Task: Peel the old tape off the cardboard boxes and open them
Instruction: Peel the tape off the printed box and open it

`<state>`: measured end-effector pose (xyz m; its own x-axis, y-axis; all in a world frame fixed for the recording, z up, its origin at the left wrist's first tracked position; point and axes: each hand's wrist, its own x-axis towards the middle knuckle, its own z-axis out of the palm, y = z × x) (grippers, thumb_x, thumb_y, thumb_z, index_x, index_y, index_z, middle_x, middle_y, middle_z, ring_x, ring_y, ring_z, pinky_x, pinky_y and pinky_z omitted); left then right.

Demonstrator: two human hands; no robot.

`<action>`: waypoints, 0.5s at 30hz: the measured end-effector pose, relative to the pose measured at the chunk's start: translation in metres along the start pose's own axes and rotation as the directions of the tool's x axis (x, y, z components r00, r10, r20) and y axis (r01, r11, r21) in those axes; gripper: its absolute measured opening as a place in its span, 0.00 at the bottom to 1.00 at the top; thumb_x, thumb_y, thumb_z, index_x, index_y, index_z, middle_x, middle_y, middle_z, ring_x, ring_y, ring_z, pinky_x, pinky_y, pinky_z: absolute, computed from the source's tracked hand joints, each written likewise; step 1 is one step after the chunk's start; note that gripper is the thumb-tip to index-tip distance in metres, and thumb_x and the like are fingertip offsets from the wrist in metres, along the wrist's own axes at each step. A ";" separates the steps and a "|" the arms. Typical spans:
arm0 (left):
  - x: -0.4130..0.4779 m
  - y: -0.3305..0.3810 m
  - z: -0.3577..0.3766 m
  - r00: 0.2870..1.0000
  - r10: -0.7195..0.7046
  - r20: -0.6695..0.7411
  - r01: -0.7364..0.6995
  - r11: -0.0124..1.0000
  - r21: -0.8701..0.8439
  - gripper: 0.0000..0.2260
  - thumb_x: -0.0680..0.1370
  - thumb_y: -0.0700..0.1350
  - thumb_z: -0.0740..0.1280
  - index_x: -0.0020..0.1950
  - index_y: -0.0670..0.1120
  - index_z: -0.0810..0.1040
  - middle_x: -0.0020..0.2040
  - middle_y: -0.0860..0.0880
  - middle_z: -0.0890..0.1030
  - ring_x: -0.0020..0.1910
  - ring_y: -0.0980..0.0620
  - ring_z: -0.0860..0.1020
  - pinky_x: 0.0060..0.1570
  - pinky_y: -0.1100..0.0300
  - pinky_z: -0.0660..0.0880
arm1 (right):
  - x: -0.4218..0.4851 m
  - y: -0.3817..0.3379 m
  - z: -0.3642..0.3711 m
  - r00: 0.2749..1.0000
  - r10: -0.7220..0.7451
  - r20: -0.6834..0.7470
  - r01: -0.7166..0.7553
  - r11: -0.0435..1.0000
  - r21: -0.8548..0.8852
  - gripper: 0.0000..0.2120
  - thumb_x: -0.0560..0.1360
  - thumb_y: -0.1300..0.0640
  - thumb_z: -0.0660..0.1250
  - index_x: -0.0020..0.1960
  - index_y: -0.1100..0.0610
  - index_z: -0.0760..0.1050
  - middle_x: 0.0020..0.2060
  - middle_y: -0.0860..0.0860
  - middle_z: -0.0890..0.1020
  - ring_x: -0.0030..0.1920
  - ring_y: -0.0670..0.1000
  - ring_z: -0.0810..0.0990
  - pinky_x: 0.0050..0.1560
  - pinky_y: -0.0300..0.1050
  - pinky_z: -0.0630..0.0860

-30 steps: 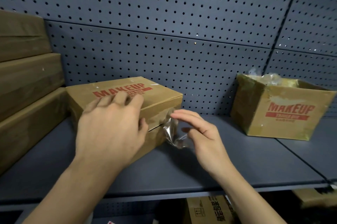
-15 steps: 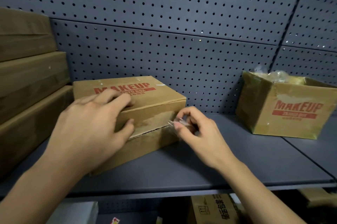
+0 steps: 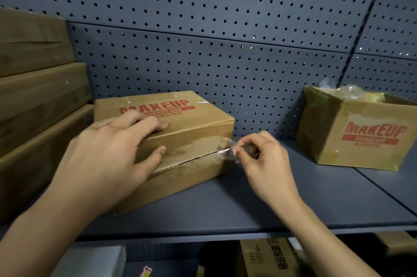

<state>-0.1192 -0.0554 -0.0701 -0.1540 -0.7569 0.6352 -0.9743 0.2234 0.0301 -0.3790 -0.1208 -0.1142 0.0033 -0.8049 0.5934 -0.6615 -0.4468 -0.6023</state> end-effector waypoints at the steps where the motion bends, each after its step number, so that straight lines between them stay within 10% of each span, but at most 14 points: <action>1: -0.001 -0.003 -0.002 1.000 -0.002 0.010 0.003 1.000 -0.023 0.15 0.76 0.64 0.59 0.59 0.63 0.74 0.58 0.60 0.78 0.51 0.46 0.81 0.43 0.50 0.78 | 0.001 0.006 -0.004 0.999 0.015 -0.038 -0.015 1.000 -0.004 0.08 0.75 0.58 0.72 0.39 0.49 0.78 0.37 0.46 0.74 0.39 0.43 0.74 0.38 0.36 0.67; 11: -0.001 -0.032 -0.008 0.996 0.042 0.080 -0.028 0.985 -0.168 0.20 0.71 0.68 0.59 0.61 0.66 0.72 0.60 0.67 0.74 0.48 0.55 0.78 0.44 0.46 0.79 | -0.001 0.026 -0.007 0.997 0.056 -0.053 -0.061 0.995 -0.078 0.07 0.76 0.57 0.72 0.41 0.47 0.77 0.40 0.43 0.78 0.47 0.51 0.75 0.50 0.50 0.72; 15: -0.004 -0.051 -0.013 0.991 0.064 0.118 -0.029 0.961 -0.276 0.22 0.71 0.75 0.56 0.62 0.71 0.72 0.63 0.71 0.73 0.64 0.57 0.75 0.58 0.39 0.76 | 0.004 0.027 -0.009 0.993 0.105 -0.059 -0.105 0.994 -0.007 0.08 0.76 0.57 0.71 0.39 0.49 0.77 0.40 0.46 0.79 0.43 0.44 0.76 0.41 0.31 0.68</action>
<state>-0.0664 -0.0560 -0.0640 -0.2340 -0.8082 0.5405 -0.8860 0.4061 0.2237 -0.4035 -0.1321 -0.1233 -0.1103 -0.8229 0.5574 -0.6633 -0.3566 -0.6579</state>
